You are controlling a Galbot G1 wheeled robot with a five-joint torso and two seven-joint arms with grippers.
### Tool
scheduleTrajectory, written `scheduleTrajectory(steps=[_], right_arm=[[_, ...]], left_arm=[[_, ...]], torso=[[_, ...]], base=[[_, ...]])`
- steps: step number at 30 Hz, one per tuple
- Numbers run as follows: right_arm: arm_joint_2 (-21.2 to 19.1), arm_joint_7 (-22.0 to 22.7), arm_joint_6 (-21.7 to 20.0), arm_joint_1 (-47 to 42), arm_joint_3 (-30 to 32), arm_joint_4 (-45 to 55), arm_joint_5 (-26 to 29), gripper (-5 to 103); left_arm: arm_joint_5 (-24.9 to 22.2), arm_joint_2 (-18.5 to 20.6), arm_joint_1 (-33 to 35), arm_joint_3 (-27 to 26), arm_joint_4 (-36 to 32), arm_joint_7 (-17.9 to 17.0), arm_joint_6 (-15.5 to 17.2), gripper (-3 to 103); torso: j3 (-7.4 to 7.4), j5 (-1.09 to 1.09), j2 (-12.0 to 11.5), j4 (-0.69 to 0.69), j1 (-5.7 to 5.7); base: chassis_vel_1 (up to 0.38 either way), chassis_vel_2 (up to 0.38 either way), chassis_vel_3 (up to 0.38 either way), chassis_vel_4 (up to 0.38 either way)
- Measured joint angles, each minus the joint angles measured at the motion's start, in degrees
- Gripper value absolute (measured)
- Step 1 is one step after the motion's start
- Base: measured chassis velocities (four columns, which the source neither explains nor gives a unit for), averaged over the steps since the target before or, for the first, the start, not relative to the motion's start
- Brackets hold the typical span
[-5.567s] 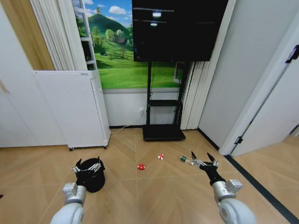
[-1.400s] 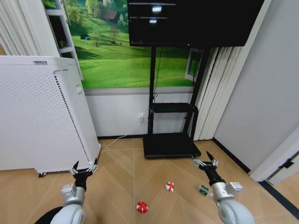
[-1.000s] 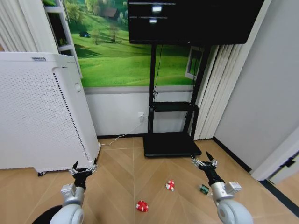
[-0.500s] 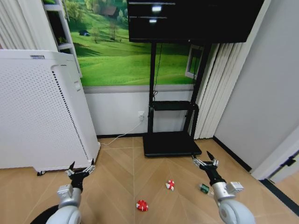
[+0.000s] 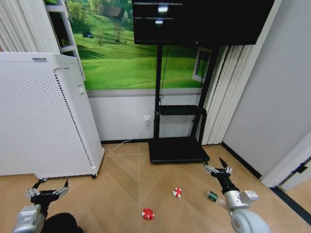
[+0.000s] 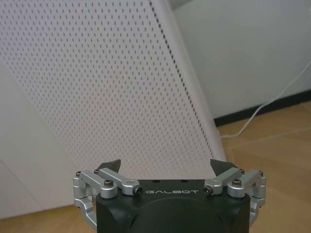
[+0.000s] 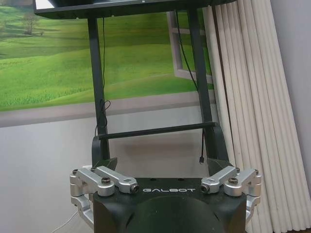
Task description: Pick up the trash bin and place the garbage on the floor into it.
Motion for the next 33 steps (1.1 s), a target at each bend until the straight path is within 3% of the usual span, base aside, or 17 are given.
scheduleTrajectory(steps=[9, 12, 16, 25, 33], right_arm=[[-0.8, 0.1, -0.1, 0.2, 0.5, 0.0, 0.9, 100], [-0.9, 0.1, -0.1, 0.7, 0.4, -0.5, 1.0, 100], [-1.0, 0.2, -0.4, 1.3, 0.0, -1.0, 1.1, 100], [-2.0, 0.4, -0.8, 2.3, -0.2, -2.0, 1.4, 100], [-2.9, 0.4, -1.0, 3.3, -0.7, -3.0, 1.8, 100]], left_arm=[[-1.1, 1.6, 2.6, 0.0, 6.0, 4.1, 0.6, 100], [-1.3, 2.3, 4.4, -0.7, 7.8, 9.9, -1.8, 102], [0.4, 1.9, 5.0, 0.5, 9.5, 12.9, -5.1, 99], [3.7, 0.6, 8.4, 2.1, 9.5, 14.1, -6.6, 95], [4.6, 0.8, 11.3, -0.1, 9.4, 13.4, -6.0, 99]], torso=[[0.05, 0.0, 0.1, 0.0, 0.02], [0.07, 0.02, 0.1, -0.01, 0.04], [0.09, 0.01, 0.1, -0.01, 0.04], [0.11, 0.01, 0.2, 0.0, 0.05], [0.13, 0.0, 0.2, 0.0, 0.06]], base=[[0.0, 0.0, 0.0, 0.0], [0.0, 0.0, 0.0, 0.0], [0.0, 0.0, 0.0, 0.0], [0.0, 0.0, 0.0, 0.0], [0.0, 0.0, 0.0, 0.0]])
